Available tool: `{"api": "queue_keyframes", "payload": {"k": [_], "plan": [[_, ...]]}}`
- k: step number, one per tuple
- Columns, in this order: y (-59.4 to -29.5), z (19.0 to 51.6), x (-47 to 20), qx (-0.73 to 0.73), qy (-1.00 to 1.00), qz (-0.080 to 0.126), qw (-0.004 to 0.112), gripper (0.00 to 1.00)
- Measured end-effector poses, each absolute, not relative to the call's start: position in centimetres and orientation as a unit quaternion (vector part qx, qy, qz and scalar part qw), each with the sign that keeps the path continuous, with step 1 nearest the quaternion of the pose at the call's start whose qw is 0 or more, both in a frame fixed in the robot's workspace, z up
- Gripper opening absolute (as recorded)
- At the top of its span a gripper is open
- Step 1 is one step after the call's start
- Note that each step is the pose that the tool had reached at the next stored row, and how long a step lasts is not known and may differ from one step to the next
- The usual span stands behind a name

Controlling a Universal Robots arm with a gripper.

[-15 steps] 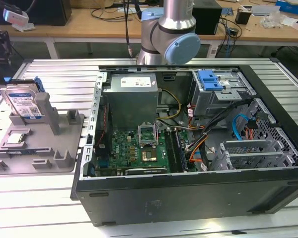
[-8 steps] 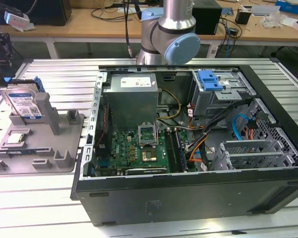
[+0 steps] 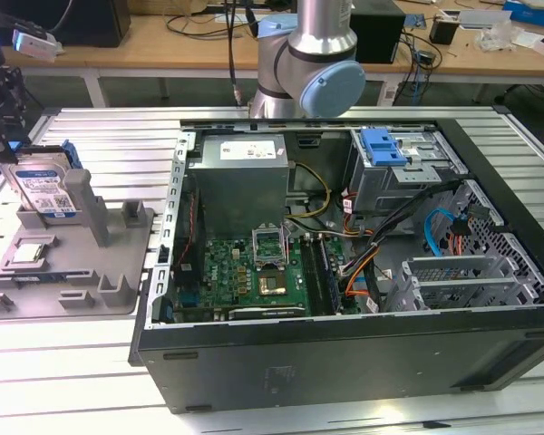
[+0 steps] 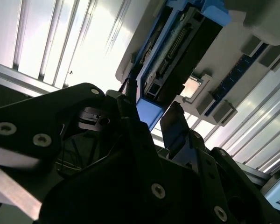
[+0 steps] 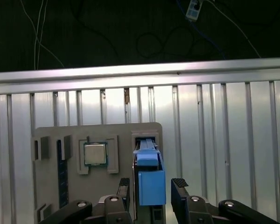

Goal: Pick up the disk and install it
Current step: 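Pick up the disk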

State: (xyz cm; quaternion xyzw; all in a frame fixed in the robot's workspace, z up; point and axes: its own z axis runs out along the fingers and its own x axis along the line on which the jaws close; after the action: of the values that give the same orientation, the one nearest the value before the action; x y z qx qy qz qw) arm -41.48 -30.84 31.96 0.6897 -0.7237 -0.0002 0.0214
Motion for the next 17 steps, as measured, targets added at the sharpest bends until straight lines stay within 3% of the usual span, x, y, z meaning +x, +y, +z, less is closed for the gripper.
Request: {"api": "queue_keyframes", "payload": {"k": [17], "plan": [[-30.8,30.9,-41.7,0.690,-0.724,0.000,0.021,0.48]]}}
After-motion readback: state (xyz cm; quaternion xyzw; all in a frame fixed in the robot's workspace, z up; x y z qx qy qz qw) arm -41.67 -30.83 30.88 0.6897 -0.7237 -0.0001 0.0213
